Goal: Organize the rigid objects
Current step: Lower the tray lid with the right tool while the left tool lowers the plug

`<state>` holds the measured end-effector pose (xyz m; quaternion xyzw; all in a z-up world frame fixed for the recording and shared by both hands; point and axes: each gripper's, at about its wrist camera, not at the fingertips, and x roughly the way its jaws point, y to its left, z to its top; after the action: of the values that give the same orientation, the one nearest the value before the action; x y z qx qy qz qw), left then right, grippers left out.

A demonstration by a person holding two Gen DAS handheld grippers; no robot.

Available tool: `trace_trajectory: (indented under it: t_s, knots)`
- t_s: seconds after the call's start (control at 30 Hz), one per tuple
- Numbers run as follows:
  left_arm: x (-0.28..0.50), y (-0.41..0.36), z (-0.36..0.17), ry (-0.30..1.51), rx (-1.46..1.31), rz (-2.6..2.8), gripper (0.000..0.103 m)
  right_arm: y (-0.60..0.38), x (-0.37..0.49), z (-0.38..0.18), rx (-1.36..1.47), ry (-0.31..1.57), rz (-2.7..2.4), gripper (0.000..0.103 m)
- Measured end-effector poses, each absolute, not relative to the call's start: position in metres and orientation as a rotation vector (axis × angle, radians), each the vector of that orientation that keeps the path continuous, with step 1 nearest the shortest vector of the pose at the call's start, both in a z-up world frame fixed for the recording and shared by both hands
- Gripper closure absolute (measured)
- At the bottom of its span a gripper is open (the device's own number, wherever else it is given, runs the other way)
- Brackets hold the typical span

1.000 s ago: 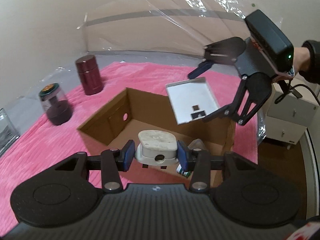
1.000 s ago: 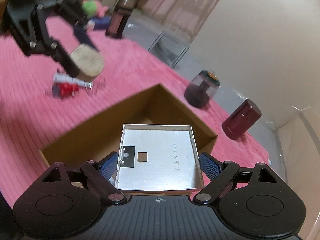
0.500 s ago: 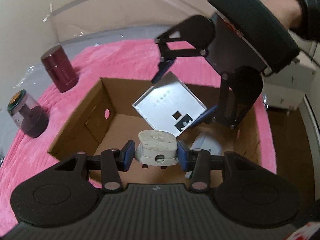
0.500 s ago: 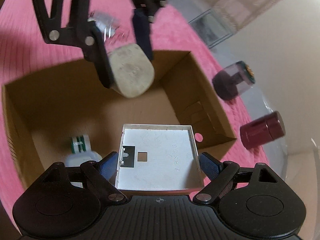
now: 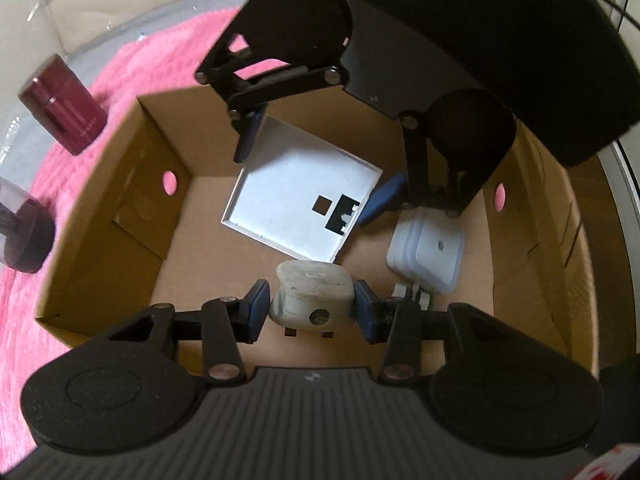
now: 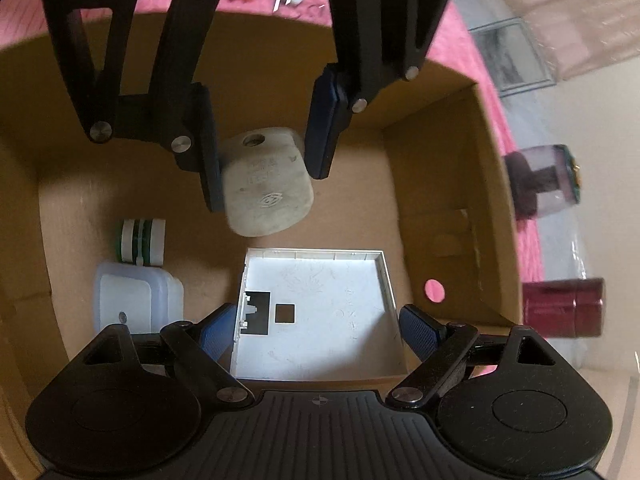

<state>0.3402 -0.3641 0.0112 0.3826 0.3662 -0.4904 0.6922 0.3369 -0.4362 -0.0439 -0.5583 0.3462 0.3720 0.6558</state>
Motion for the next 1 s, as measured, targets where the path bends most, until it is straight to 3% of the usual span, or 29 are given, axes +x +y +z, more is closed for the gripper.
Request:
trace_trajectory:
  t_s: [1.0]
  knots:
    - [0.355, -0.382, -0.022, 0.995, 0.945, -1.115, 0.063, -0.44, 0.361, -0.079, -1.212, 0.893, 0.936, 0.019]
